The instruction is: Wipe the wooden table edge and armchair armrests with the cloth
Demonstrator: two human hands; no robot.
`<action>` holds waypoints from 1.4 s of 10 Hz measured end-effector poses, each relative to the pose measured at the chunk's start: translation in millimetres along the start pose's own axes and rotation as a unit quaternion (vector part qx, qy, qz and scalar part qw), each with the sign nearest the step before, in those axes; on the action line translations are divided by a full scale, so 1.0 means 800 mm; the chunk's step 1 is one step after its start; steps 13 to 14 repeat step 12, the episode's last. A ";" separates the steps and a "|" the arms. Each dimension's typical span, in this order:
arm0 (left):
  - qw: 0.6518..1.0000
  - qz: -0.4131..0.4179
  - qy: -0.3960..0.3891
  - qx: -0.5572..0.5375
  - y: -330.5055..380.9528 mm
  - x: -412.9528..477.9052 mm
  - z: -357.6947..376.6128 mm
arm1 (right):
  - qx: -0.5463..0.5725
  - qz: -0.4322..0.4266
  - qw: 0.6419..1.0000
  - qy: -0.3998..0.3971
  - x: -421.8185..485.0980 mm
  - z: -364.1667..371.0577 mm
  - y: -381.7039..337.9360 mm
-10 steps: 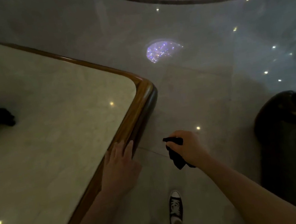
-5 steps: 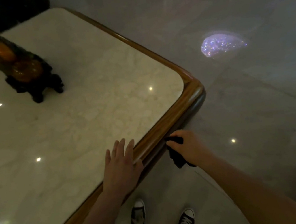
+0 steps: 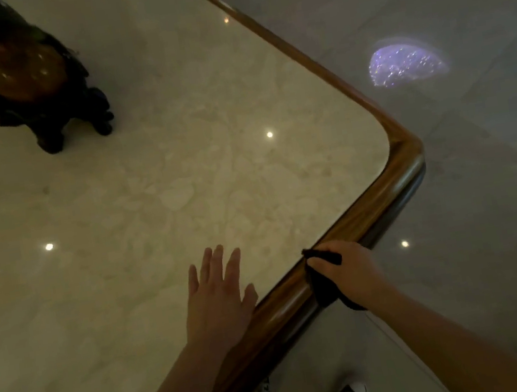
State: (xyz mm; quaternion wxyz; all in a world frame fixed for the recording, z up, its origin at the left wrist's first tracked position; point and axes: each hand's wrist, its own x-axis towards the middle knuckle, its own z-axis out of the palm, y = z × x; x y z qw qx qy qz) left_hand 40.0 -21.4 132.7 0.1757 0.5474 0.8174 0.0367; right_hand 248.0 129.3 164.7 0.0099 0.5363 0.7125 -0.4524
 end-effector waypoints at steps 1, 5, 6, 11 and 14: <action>1.000 -0.013 0.000 0.007 -0.029 0.044 0.048 | 0.068 0.023 0.997 0.031 0.073 0.034 -0.004; 0.996 -0.074 0.030 0.040 -0.082 0.151 0.201 | 0.069 -0.046 0.996 0.046 0.262 0.118 0.025; 0.995 -0.072 0.046 0.054 -0.084 0.151 0.211 | -0.065 -0.126 0.987 0.080 0.266 0.116 0.043; 0.995 -0.081 0.021 0.063 -0.081 0.153 0.207 | -0.162 -0.214 0.961 0.069 0.248 0.103 0.037; 0.994 -0.088 0.019 0.054 -0.077 0.154 0.195 | -0.171 -0.214 0.959 0.068 0.243 0.095 0.029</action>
